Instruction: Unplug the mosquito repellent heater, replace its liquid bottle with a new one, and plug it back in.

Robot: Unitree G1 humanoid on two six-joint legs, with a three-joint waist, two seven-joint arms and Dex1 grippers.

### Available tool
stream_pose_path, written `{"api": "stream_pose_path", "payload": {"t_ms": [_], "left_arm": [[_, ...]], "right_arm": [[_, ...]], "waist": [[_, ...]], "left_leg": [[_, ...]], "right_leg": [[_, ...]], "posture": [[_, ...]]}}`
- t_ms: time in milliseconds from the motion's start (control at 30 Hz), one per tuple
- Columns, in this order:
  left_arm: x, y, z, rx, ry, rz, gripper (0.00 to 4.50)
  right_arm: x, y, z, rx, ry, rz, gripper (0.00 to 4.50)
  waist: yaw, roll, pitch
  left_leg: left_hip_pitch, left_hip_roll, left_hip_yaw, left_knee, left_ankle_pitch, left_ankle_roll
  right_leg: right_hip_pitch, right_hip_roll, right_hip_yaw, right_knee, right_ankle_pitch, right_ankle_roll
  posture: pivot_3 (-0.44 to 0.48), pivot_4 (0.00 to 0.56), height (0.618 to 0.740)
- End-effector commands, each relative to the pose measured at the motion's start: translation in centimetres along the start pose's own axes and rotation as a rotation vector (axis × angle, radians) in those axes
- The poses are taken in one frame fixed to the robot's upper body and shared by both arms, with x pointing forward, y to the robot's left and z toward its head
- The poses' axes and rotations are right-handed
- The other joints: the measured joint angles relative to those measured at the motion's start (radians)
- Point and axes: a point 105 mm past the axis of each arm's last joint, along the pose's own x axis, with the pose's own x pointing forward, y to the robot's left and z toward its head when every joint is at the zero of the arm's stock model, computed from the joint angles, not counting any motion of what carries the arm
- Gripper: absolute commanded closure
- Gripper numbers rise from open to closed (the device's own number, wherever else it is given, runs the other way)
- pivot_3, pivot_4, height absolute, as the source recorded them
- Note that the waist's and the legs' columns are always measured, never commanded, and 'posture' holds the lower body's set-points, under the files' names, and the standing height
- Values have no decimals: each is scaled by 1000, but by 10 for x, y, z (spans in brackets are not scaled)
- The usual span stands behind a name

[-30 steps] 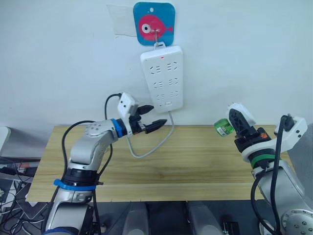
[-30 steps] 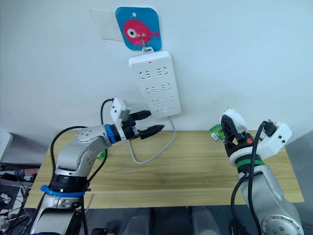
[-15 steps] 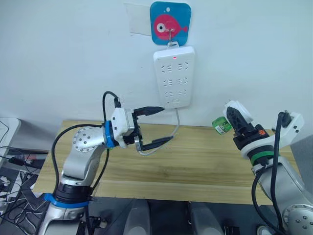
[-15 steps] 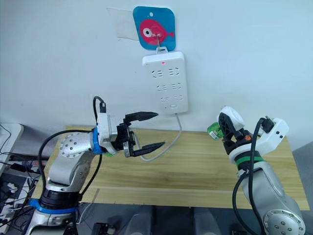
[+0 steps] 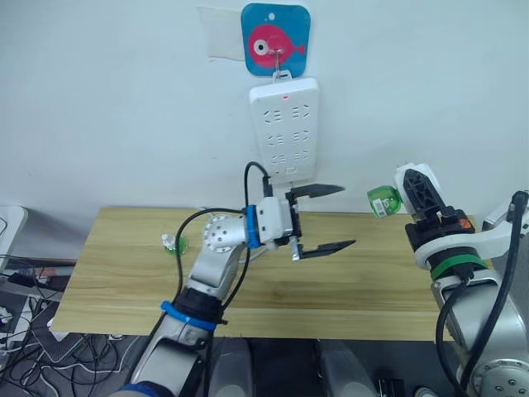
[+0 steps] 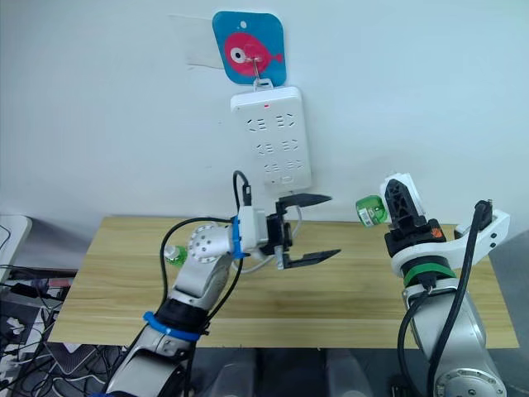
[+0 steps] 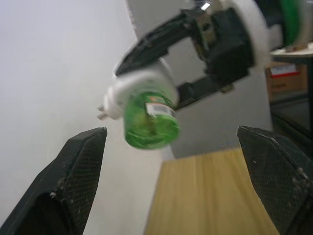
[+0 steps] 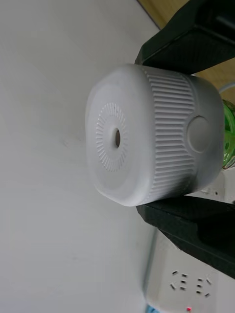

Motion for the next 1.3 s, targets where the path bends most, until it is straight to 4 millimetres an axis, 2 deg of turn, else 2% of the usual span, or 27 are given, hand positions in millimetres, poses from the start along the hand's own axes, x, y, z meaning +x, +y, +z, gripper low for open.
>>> {"api": "stream_pose_path", "payload": {"t_ms": [33,400,567,933,1233,1300], "left_arm": [[11,3,5,34,-38,30,26],[26,2,-1,-15,-39,37,26],[32,7,-1,-10,-39,54,26],[27,14,-3,-15,-20,78,26],[28,12,-4,7,-20,61,26],[29,12,-4,1,-24,62,448]], "right_arm": [[-8,16,7,39,-56,60,1556],[-8,28,-2,101,-32,106,1556],[-8,29,-3,99,-27,108,1556],[-9,28,-4,84,-21,109,1556],[-9,29,-7,90,-8,116,1556],[-9,29,-8,89,-6,117,1556]], "waist": [[-12,0,0],[-24,0,0],[-25,0,0],[-26,0,0],[-26,0,0],[-26,0,0]], "left_leg": [[0,0,0,0,0,0],[0,0,-1,0,0,0],[0,-1,-1,0,0,0],[0,-1,-1,0,0,0],[0,-1,-1,0,0,0],[0,-1,-1,0,0,0]], "right_leg": [[0,0,0,0,0,0],[0,0,0,0,0,0],[1,0,0,0,0,0],[1,0,-1,0,0,0],[1,0,-1,0,0,0],[1,0,-1,0,0,0]], "posture": [[-22,246,740],[-32,262,740],[-31,264,740],[-36,270,740],[-36,276,740],[-37,277,740]]}}
